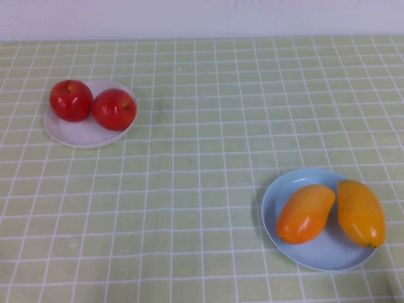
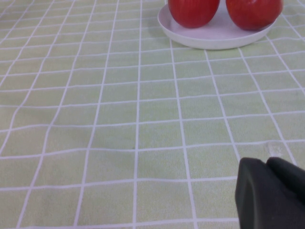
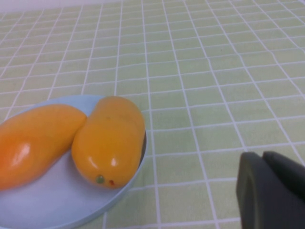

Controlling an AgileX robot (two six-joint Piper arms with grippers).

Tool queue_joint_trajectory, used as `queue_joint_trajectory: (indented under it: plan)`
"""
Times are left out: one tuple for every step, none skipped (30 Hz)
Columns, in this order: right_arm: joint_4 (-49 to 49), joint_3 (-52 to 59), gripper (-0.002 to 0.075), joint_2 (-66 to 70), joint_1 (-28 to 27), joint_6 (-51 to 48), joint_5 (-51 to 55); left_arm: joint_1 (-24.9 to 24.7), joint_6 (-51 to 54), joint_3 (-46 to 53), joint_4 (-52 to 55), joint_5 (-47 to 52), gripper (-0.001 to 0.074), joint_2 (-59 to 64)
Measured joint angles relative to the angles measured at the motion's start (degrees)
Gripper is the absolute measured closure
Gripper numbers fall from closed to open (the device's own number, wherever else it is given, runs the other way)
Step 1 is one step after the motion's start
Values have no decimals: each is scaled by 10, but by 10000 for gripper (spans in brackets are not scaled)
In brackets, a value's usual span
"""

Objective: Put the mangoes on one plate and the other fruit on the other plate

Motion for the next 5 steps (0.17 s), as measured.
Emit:
queue_joint_trajectory:
  plan:
    - [0, 0, 741, 0, 0, 0, 0, 0, 0, 0, 0, 0, 733, 0]
    - [0, 0, 741, 0, 0, 0, 0, 0, 0, 0, 0, 0, 733, 0]
    - [0, 0, 741, 0, 0, 0, 0, 0, 0, 0, 0, 0, 733, 0]
    - [0, 0, 741, 0, 0, 0, 0, 0, 0, 0, 0, 0, 733, 0]
    - [0, 0, 741, 0, 0, 0, 0, 0, 0, 0, 0, 0, 733, 0]
